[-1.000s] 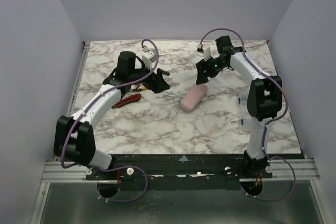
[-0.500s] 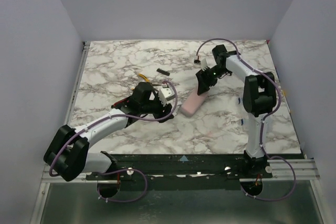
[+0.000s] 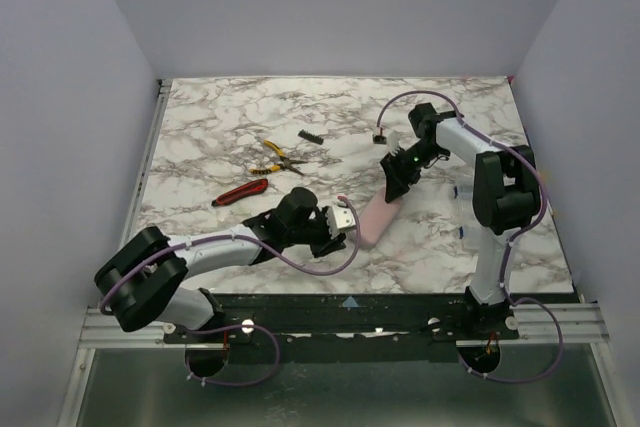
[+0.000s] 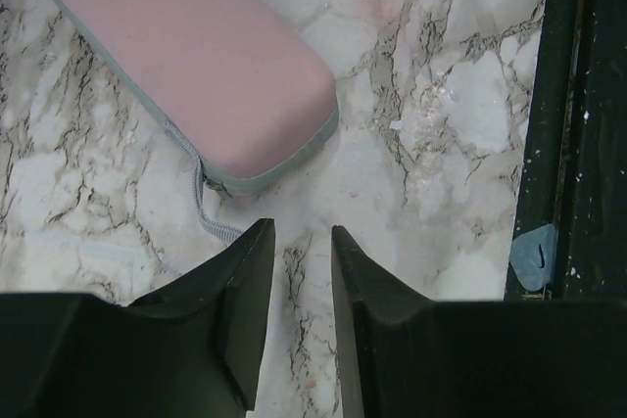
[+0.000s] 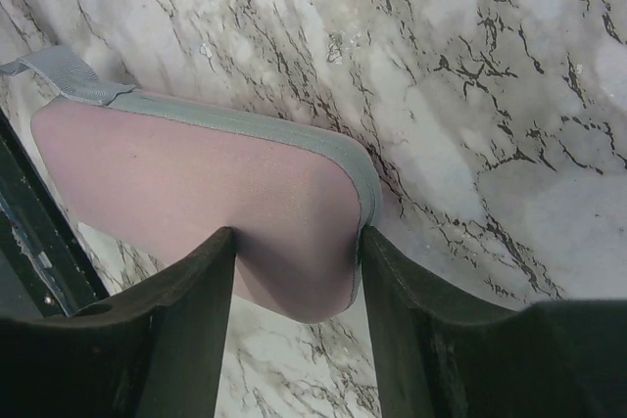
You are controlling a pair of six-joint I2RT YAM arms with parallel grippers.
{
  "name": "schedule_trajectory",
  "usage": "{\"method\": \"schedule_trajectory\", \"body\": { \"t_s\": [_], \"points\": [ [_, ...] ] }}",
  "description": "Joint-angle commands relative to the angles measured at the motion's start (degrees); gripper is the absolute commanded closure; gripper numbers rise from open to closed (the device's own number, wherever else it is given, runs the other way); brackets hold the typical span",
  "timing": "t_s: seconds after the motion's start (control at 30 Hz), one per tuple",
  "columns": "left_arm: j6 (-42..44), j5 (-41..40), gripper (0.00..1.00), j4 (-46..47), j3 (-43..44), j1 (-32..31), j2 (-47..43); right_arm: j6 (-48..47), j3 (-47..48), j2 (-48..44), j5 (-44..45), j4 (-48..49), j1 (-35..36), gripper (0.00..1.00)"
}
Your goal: Open the umbrella
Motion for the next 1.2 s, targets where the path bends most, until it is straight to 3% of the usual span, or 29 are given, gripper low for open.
{"method": "schedule_trajectory", "body": {
  "t_s": [0.0, 0.3, 0.77, 0.87, 1.03, 1.17],
  "points": [
    [3.65, -1.74, 0.71, 6.1, 0.18, -1.72, 4.28, -2.4, -2.31, 0.25, 6.24, 1.64, 0.24, 0.5],
    [3.42, -7.14, 0.77, 9.93, 1.65, -1.44, 11.53, -4.69, -3.34, -0.72, 8.17, 2.3, 0.23, 0.54],
    [8.25, -5.55, 0.67, 12.23, 6.27, -1.15, 15.55, -5.69, -3.52, -1.05, 8.52, 2.31, 0.28, 0.55],
    [9.48, -4.25, 0.74, 11.03, 7.0, -1.15, 16.2, -5.82, -3.66, -1.21, 8.79, 2.2, 0.32, 0.55],
    [9.08, -2.02, 0.96, 10.32, 6.88, 0.15, 16.04, -6.35, -4.54, -1.96, 9.76, 2.05, 0.27, 0.54],
    [9.29, -1.42, 1.0, 9.93, 6.7, 1.24, 15.86, -6.07, -4.49, -3.3, 9.76, 1.72, 0.15, 0.37]
  ]
}}
